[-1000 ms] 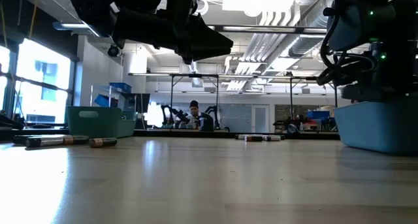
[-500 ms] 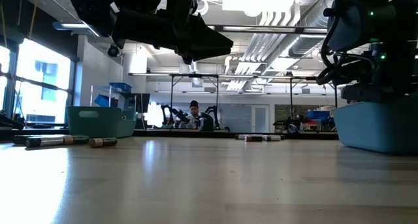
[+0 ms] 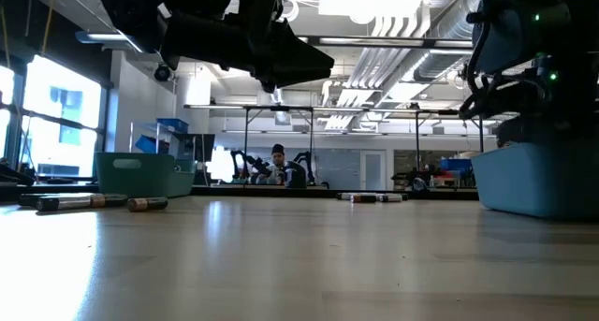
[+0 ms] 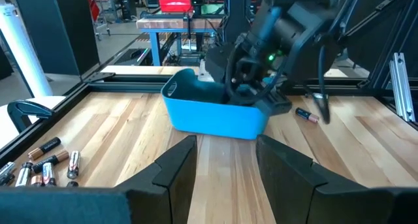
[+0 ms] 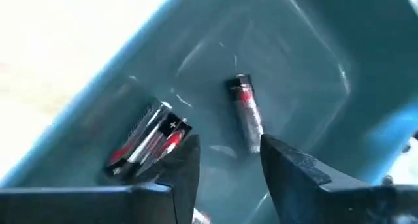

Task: Sort batteries
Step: Put the black battery into the green bin

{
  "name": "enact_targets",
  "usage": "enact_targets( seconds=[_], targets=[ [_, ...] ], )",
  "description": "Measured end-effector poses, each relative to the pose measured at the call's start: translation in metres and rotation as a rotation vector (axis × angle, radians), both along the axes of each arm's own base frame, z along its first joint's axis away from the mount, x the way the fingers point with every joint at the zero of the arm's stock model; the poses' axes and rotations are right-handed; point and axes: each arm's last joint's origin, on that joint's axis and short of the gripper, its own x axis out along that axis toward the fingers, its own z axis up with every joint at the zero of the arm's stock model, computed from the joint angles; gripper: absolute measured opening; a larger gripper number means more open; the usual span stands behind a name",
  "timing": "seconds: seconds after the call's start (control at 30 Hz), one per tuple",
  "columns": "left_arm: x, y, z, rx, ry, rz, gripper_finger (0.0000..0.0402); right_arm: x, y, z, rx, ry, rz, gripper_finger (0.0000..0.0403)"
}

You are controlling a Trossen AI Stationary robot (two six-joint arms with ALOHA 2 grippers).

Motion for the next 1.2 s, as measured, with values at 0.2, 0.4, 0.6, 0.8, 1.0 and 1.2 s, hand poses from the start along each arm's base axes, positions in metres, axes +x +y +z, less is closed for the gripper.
enact_targets(
  seconds=[0.2, 0.4, 0.6, 0.8, 1.0, 1.2],
  targets=[
    [0.000, 0.000, 0.000, -0.008, -0.003, 0.001, 0.0152, 0.002, 0.013, 0.040, -0.019, -0.074, 0.067, 0.0158],
    [0.000, 0.000, 0.000, -0.018, -0.003, 0.003, 0.0152, 0.008, 0.049, 0.081, 0.160, -0.140, 0.269, 0.0158],
    [0.000, 0.000, 0.000, -0.025, -0.003, 0.004, 0.0152, 0.005, 0.104, 0.090, 0.273, -0.330, 0.716, 0.0158],
    [0.000, 0.000, 0.000, -0.025, -0.005, 0.004, 0.0152, -0.016, 0.130, 0.062, 0.454, -0.289, 0.968, 0.0158],
    [0.000, 0.000, 0.000, -0.025, -0.003, 0.004, 0.0152, -0.035, 0.122, 0.024, 0.509, -0.129, 1.086, 0.0158],
    [0.000, 0.000, 0.000, -0.025, -0.002, 0.004, 0.0152, -0.041, 0.117, 0.005, 0.508, -0.070, 1.250, 0.0158]
  ],
)
